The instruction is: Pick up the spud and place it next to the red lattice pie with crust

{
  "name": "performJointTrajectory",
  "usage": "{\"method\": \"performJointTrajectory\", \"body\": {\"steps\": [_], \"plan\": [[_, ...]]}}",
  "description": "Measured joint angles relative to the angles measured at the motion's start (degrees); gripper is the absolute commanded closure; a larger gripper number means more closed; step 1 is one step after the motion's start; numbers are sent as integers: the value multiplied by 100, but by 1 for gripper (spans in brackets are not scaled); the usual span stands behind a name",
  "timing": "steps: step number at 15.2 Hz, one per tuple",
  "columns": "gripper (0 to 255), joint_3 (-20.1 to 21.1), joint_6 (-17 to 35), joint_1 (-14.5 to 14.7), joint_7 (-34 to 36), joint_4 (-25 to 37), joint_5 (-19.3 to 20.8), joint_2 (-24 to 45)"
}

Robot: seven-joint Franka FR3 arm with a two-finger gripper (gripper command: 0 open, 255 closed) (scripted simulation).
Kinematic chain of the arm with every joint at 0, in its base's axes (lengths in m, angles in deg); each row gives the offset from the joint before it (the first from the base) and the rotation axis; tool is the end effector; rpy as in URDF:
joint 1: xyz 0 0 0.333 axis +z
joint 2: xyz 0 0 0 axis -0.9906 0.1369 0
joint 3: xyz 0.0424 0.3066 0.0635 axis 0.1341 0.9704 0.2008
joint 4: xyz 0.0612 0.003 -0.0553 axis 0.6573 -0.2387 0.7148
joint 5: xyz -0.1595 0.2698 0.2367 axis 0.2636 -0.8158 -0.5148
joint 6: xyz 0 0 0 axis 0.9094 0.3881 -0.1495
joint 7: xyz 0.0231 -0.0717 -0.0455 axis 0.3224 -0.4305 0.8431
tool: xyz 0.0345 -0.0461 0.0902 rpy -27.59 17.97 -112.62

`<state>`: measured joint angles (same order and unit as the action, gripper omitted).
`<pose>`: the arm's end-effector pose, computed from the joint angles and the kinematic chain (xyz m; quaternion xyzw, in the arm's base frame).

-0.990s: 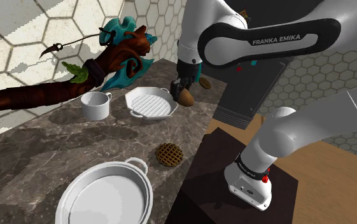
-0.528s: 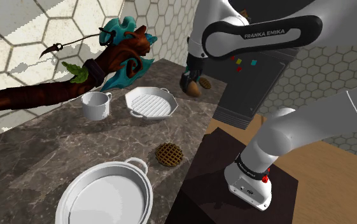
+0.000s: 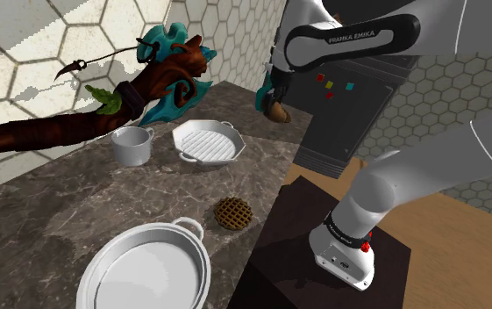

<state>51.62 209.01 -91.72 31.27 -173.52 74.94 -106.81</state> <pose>0.4011 -0.0400 0.4674 0.9942 0.0528 0.0299 0.0891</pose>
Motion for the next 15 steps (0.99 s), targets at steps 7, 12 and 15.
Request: {"method": "performJointTrajectory", "body": {"steps": [7,12,15], "plan": [[255,-687,302,-409,-883,622,258,787],[255,-1132,408,-639,-1536,1231,281,1401],[255,-1381,494,-765,-1940,1670,216,1866]]}}
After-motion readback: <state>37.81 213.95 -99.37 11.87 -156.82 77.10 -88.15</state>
